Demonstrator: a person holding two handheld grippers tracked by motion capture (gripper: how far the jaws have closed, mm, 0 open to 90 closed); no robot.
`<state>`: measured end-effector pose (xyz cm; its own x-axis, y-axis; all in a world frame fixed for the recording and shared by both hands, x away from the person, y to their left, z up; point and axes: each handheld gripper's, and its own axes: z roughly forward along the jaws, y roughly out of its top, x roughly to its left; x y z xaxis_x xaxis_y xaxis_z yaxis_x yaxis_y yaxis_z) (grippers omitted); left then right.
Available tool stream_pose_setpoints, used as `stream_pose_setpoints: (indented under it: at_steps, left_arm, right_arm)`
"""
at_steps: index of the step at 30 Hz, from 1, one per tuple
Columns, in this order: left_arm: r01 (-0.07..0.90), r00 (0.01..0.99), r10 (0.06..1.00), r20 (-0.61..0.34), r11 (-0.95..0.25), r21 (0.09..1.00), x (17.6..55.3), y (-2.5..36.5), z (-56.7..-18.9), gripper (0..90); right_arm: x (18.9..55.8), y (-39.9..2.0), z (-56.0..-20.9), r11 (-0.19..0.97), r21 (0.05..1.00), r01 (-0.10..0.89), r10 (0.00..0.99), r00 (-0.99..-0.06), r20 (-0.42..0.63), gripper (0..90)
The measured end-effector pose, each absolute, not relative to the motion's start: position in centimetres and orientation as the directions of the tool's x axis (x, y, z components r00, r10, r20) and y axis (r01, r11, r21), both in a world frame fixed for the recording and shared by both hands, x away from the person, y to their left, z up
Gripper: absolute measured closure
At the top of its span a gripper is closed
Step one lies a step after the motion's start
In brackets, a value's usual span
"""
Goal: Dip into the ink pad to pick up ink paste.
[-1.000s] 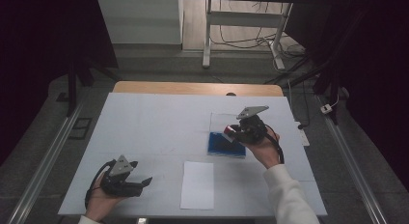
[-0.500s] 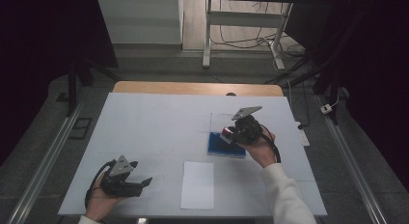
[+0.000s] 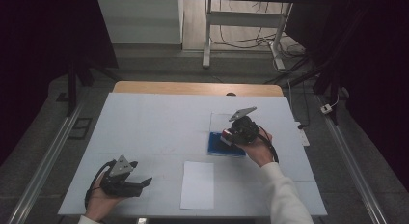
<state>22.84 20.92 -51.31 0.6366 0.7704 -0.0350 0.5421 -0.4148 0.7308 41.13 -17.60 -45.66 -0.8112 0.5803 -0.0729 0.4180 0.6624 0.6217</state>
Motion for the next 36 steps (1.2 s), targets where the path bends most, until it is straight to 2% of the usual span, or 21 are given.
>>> stream_pose_setpoints:
  at_steps: [36]
  left_arm:
    - [0.549,0.631,0.775,-0.037,-0.412,0.727,22.9,21.0,-51.6,21.6]
  right_arm:
    - [41.9,-17.2,-47.1,0.699,0.541,0.468,0.587,-0.808,-0.06,70.3]
